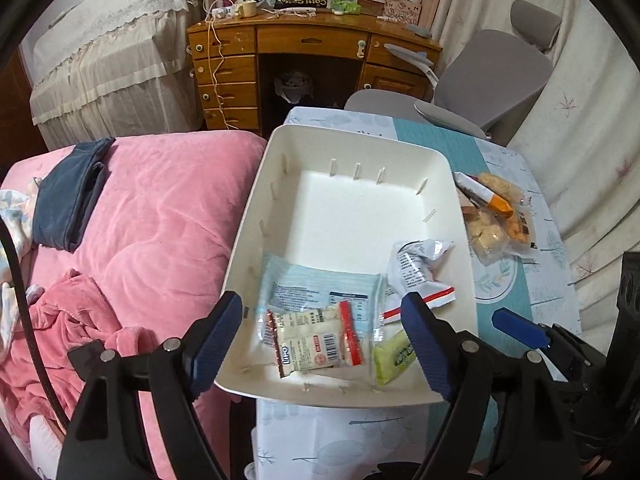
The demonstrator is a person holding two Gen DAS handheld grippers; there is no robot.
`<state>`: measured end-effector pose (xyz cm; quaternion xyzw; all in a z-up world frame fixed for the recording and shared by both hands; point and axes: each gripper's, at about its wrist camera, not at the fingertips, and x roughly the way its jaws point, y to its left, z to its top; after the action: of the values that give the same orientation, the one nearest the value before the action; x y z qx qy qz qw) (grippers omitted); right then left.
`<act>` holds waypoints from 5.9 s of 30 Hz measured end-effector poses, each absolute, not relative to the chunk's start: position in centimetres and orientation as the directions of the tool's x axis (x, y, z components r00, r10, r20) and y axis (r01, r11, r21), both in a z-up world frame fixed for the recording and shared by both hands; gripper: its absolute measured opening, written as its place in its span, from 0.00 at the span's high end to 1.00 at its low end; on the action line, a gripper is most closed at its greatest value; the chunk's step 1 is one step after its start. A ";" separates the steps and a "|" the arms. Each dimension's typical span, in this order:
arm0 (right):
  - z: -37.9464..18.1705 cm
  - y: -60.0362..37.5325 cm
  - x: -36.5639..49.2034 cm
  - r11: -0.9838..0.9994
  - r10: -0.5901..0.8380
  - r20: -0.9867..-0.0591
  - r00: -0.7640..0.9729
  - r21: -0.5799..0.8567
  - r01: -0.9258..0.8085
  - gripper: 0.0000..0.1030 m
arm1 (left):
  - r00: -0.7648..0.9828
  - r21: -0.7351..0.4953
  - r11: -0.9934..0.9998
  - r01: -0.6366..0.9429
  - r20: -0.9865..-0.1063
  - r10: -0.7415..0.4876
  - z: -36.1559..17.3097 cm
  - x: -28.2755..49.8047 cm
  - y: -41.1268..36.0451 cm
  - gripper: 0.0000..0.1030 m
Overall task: Organize snacks
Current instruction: 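Open both tools to release the packets into the white tray, then grasp the white-orange snack bar with left tool while right tool grasps orange cookie bag, then lift both held snacks and carry them toward the white tray, then open right tool to drop cookie bag while left tool releases snack bar into tray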
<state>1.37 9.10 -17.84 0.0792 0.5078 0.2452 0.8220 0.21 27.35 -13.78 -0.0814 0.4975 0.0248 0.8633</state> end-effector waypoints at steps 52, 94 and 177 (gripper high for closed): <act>-26.0 -13.2 19.6 0.970 0.215 -0.924 0.315 0.240 0.042 0.07 | 0.130 -0.238 0.897 -0.371 -0.970 -0.204 -21.5 24.6 4.6 0.22; -28.5 -11.8 22.4 0.956 0.292 -0.926 0.240 0.279 -0.086 0.28 | 0.159 -0.361 0.824 -0.436 -0.932 -0.325 -25.3 26.3 4.5 0.86; -17.4 4.0 2.6 0.865 0.474 -0.798 0.372 0.500 -0.031 0.10 | 0.375 -0.325 0.942 -0.085 -0.886 -0.272 -14.5 1.4 25.2 0.30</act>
<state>2.63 3.99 -17.39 0.2062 0.5376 0.1572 0.8023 1.37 25.20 -14.52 -0.1606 0.5559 -0.0577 0.8136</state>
